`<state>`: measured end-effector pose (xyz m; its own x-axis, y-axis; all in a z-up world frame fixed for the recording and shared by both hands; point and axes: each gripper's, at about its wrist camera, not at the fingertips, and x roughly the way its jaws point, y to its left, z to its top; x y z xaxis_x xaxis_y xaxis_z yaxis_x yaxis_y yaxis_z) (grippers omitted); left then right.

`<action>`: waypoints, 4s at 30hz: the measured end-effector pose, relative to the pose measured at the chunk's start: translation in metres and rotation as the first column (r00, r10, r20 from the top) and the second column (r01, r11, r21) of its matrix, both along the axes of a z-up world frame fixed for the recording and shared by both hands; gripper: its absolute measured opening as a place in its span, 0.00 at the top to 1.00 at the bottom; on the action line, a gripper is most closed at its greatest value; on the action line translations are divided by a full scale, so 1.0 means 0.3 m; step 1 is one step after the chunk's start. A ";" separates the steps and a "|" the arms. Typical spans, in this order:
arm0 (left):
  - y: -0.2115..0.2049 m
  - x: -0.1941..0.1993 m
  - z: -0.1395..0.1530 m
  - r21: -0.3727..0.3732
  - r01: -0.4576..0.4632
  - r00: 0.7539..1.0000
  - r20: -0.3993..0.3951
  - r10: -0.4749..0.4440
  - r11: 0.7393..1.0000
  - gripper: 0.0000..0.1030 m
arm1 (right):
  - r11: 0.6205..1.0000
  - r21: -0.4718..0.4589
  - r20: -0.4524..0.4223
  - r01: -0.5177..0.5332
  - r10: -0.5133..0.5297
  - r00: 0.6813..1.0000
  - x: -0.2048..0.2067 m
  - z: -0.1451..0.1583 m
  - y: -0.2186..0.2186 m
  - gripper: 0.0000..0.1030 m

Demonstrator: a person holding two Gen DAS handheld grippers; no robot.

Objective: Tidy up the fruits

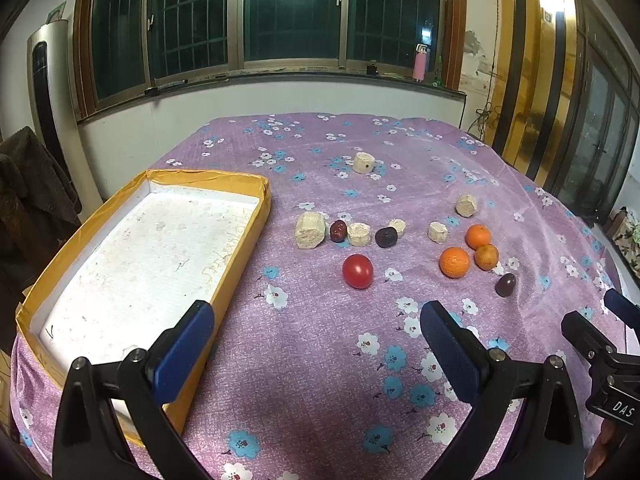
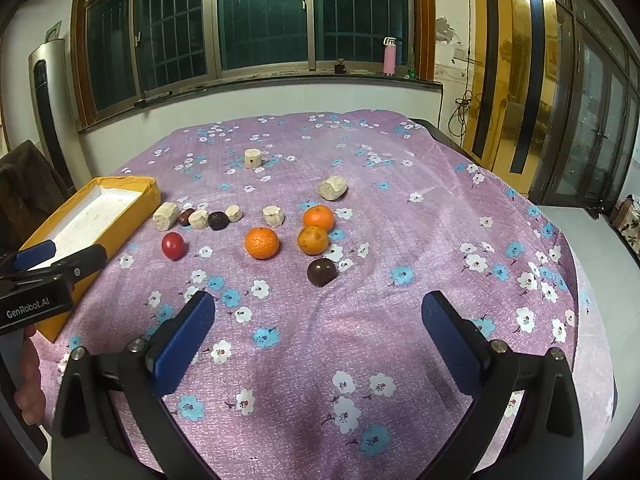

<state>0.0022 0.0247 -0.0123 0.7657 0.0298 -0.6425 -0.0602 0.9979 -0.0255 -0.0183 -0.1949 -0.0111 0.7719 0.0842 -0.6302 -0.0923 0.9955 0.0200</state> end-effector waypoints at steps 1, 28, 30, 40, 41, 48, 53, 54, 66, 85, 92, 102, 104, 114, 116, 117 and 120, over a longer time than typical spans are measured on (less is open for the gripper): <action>0.003 0.003 0.000 0.000 0.000 1.000 -0.001 0.000 1.000 0.00 | 1.000 0.000 -0.001 0.000 0.000 1.000 0.002 0.001 0.002 0.00; -0.011 0.055 -0.064 0.008 0.062 0.996 -0.059 -0.061 0.998 0.05 | 0.998 0.010 -0.142 -0.064 0.065 0.988 0.154 -0.102 0.004 0.39; -0.017 0.070 -0.072 0.007 0.077 0.995 -0.069 -0.076 0.997 0.06 | 0.997 -0.003 -0.165 -0.074 0.072 0.984 0.185 -0.118 0.012 0.42; -0.050 0.179 -0.121 -0.007 0.110 0.984 -0.137 -0.110 0.994 0.19 | 0.994 -0.029 -0.240 -0.106 0.096 0.966 0.319 -0.176 0.024 0.68; -0.052 0.192 -0.127 -0.013 0.110 0.983 -0.144 -0.111 0.994 0.20 | 0.994 -0.031 -0.255 -0.103 0.092 0.963 0.326 -0.185 0.023 0.70; -0.086 0.292 -0.170 -0.033 0.096 0.974 -0.203 -0.100 0.995 0.39 | 0.995 0.023 -0.250 -0.093 0.096 0.963 0.323 -0.181 -0.013 0.80; -0.090 0.336 -0.205 -0.012 0.059 0.969 -0.240 -0.060 0.998 0.74 | 0.994 0.044 -0.238 -0.104 0.111 0.965 0.322 -0.176 -0.015 0.80; -0.089 0.334 -0.205 -0.004 0.052 0.969 -0.242 -0.052 0.999 0.74 | 0.993 0.048 -0.235 -0.106 0.114 0.965 0.321 -0.174 -0.015 0.80; 0.048 0.124 -0.079 -0.090 0.027 0.989 -0.145 -0.040 0.996 0.74 | 0.993 0.030 -0.180 -0.112 0.115 0.977 0.221 -0.113 0.021 0.80; 0.610 -0.012 -0.037 -0.097 -0.276 0.957 -0.122 0.264 0.956 0.74 | 0.884 0.113 -0.073 -0.454 0.463 0.883 0.126 0.020 0.679 0.80; 0.665 -0.002 -0.070 -0.078 -0.315 0.943 -0.141 0.303 0.946 0.74 | 0.856 0.143 -0.099 -0.496 0.511 0.854 0.172 -0.021 0.840 0.80; 0.720 0.017 -0.113 -0.065 -0.354 0.923 -0.187 0.337 0.933 0.73 | 0.830 0.171 -0.143 -0.532 0.555 0.820 0.241 -0.078 0.984 0.79; 0.728 0.018 -0.113 -0.049 -0.372 0.915 -0.187 0.357 0.927 0.73 | 0.833 0.162 -0.151 -0.529 0.550 0.821 0.256 -0.089 0.998 0.79; 0.742 -0.006 -0.089 0.001 -0.437 0.884 -0.182 0.430 0.899 0.27 | 0.866 0.131 -0.159 -0.483 0.499 0.852 0.290 -0.095 0.970 0.76; 0.739 -0.024 -0.070 -0.006 -0.453 0.880 -0.161 0.446 0.892 0.23 | 0.872 0.132 -0.134 -0.472 0.487 0.863 0.278 -0.070 0.933 0.72; 0.736 -0.029 -0.063 -0.014 -0.459 0.879 -0.155 0.452 0.888 0.23 | 0.877 0.140 -0.112 -0.460 0.476 0.872 0.267 -0.048 0.895 0.64; 0.713 -0.045 -0.044 -0.051 -0.464 0.879 -0.147 0.453 0.884 0.23 | 0.894 0.155 -0.060 -0.420 0.433 0.900 0.242 -0.003 0.789 0.42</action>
<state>-0.0112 0.2385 -0.0254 0.5903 0.3007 -0.7491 -0.5188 0.8523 -0.0667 0.0541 0.0418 -0.0119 0.5828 0.4813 -0.6547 -0.4983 0.8481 0.1799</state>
